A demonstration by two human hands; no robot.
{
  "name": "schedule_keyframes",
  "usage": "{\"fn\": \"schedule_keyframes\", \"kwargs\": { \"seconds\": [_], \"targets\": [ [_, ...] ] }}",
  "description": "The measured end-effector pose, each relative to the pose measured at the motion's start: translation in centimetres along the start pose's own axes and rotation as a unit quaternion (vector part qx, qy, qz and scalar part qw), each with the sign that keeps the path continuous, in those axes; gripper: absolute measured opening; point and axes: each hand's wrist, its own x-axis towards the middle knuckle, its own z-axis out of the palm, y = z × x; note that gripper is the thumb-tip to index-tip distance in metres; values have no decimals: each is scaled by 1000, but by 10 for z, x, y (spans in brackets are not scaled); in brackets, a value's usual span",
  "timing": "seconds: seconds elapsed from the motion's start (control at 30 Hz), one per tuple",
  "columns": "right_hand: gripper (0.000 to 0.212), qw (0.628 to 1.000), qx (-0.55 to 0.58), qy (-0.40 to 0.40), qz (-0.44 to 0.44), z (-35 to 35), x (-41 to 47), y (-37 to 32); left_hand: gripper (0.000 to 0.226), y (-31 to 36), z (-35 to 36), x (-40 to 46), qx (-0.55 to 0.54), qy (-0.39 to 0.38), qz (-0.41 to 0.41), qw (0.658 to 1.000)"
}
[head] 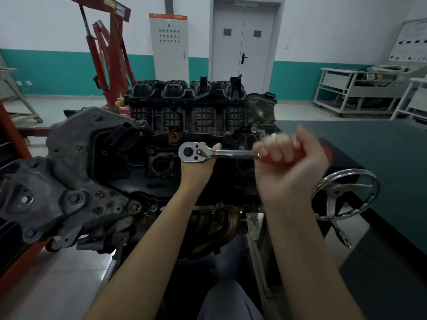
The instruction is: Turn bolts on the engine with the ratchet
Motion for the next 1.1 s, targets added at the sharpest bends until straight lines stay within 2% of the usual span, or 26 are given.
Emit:
{"fn": "schedule_keyframes", "kwargs": {
  "seconds": [0.1, 0.23, 0.3, 0.43, 0.5, 0.57, 0.67, 0.8, 0.97, 1.1],
  "targets": [
    [32, 997, 59, 36, -42, -16, -32, 13, 56, 3, 4, -2, -2, 0, 24, 1000],
    [40, 999, 16, 2, -38, -9, -22, 7, 57, -3, 4, 0, 0, 0, 16, 1000],
    [40, 999, -26, -23, -9, 4, 4, -4, 47, -4, 4, 2, -5, 6, 13, 1000],
    [39, 986, -123, -45, 108, 38, 54, -16, 60, -1, 5, -3, 0, -19, 4, 1000],
    [39, 979, -143, -51, 137, 44, 63, -16, 61, 0, 4, -4, 13, -40, 3, 999],
    [38, 984, -120, -41, 122, 40, 57, -14, 59, -1, 5, -3, 16, -22, -4, 1000],
    [38, 998, -57, -16, 32, 15, 23, -4, 49, -3, 3, -2, -1, 21, -4, 1000],
    [39, 998, 37, 22, -42, -17, -36, 18, 51, -1, 1, -1, 4, 20, 11, 1000],
    [39, 999, 15, -13, -36, -14, -26, 9, 56, 1, 3, -1, 11, 9, 3, 1000],
    [38, 995, -68, -59, 46, 14, 23, -7, 43, 1, 3, -1, -3, 32, -23, 999]
  ]
}}
